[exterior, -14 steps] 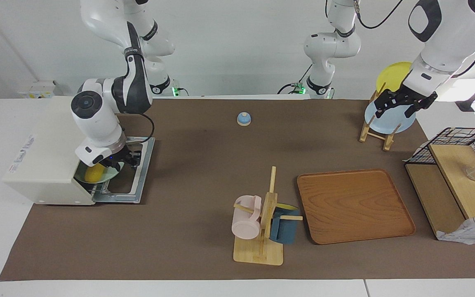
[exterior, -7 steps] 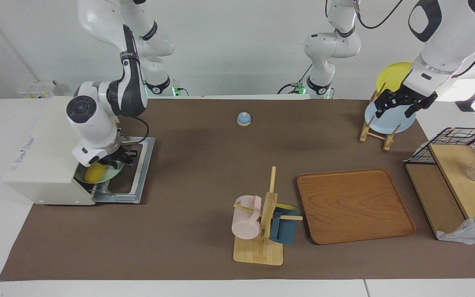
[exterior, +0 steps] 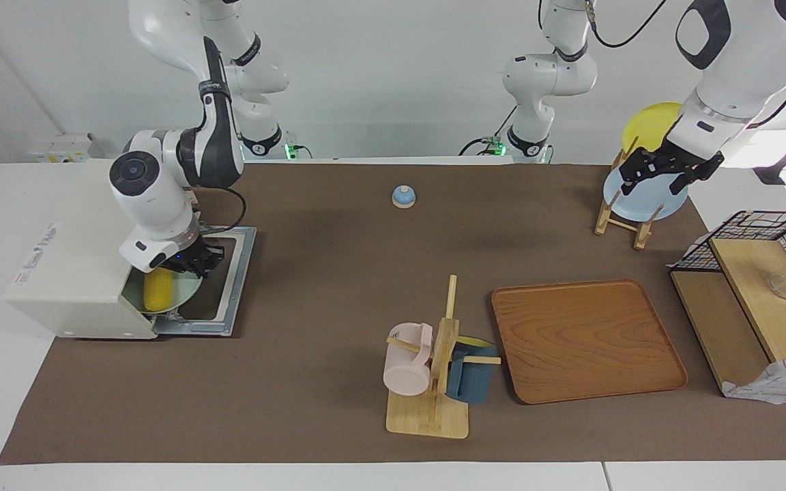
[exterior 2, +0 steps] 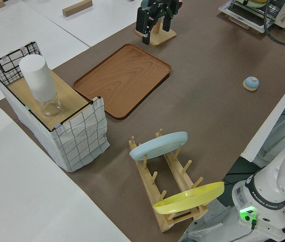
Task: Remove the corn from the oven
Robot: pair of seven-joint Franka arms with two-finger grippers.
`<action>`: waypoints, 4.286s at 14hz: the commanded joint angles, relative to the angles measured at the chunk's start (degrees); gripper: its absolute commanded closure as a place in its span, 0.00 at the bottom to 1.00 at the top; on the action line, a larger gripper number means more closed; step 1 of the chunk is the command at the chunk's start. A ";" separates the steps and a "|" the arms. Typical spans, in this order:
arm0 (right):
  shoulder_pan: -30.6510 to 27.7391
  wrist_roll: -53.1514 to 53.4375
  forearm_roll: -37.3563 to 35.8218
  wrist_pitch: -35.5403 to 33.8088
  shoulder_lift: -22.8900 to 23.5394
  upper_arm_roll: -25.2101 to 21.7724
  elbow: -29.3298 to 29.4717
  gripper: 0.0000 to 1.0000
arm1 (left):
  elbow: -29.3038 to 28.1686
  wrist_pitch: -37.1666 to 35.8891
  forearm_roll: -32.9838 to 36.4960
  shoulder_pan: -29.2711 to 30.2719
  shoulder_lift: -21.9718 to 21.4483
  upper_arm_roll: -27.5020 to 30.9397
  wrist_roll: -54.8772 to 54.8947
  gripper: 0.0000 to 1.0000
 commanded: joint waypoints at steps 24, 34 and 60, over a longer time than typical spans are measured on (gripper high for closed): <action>22.56 37.14 2.83 -6.49 16.81 3.35 32.03 0.46 | -11.43 13.22 0.32 -1.00 -3.88 -0.92 -7.18 0.00; 3.71 15.98 2.13 6.34 5.86 3.09 -2.06 0.94 | -16.72 41.70 0.93 -27.80 16.05 -0.65 -44.45 0.00; -6.48 -5.12 -9.40 -17.81 -2.29 3.35 10.68 0.89 | 1.39 22.34 4.99 -0.58 16.37 -0.65 -10.46 0.00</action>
